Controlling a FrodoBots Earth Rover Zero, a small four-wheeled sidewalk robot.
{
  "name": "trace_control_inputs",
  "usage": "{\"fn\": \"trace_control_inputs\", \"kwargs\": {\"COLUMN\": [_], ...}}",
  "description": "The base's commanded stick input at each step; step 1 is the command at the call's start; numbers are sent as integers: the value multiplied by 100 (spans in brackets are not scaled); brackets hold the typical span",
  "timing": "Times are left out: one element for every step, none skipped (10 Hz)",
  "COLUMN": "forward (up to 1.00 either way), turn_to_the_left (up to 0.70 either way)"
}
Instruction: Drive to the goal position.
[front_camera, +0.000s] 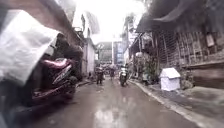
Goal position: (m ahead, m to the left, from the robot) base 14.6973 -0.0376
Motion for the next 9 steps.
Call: {"fn": "trace_control_inputs", "kwargs": {"forward": [99,99,99,99,99,99,99,99,99], "turn_to_the_left": [0,0,0,0,0,0,0,0,0]}}
